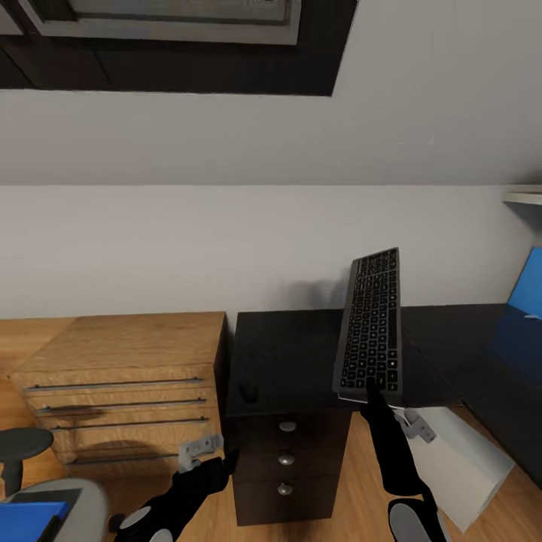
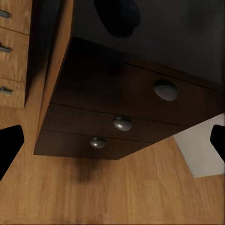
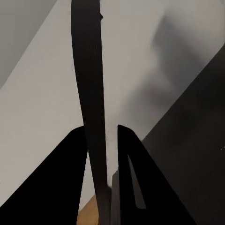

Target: In the bedroom, organize the workspace by keeping the computer under the desk, ensuring the monitor is on the desk, placing the keyboard on the desk next to the monitor, placing the mouse on the desk next to the keyboard, moving the folder from the swivel chair onto the desk next to the mouse, stacking the notebook on top of the folder with the pen on top of the notebook, and positioning the swivel chair next to the desk.

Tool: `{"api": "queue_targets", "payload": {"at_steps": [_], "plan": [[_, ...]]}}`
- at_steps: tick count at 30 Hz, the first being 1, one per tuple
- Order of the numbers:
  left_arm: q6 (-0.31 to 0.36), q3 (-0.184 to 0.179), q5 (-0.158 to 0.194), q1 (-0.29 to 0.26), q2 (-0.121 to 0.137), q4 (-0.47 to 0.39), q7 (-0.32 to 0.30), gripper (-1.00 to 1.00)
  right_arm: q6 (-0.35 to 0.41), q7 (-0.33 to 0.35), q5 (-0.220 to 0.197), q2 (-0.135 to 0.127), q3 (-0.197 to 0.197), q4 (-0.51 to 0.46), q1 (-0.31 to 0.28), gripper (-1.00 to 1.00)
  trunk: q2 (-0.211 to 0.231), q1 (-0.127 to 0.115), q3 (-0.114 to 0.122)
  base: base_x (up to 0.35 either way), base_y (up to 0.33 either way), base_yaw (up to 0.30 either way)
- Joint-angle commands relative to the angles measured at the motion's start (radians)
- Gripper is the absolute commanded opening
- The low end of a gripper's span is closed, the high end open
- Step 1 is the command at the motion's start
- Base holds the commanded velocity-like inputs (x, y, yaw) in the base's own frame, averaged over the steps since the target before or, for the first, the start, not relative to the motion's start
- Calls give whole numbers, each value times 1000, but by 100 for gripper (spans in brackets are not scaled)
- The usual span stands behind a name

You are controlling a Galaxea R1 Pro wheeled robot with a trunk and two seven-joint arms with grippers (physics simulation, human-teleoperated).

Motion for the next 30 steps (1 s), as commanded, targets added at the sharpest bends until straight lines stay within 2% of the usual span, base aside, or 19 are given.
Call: {"api": "queue_targets", "payload": {"at_steps": [1,14,20,22,25,30], "plan": [[3,-1,10,2,0,-3,9,100,-9,-3,-8,-1,4,-1,0,-100,7,-4,2,0,0,0],[10,-2,11,4,0,-5,9,100,-17,24,-8,-2,13,-1,0,-100,98,-54,43,0,0,0],[11,-2,14,4,-1,7,12,100,-47,22,-8,1,29,-1,0,-100,140,-77,62,0,0,0],[11,-2,14,4,-1,28,12,100,-56,16,-8,25,32,1,0,-100,154,-84,68,0,0,0],[12,-2,14,5,-2,36,12,100,-58,15,-5,47,31,3,0,-100,168,-92,74,0,0,-66],[11,-4,13,4,-2,38,13,100,-59,3,-6,58,28,4,0,-100,168,-92,73,0,0,-216]]}}
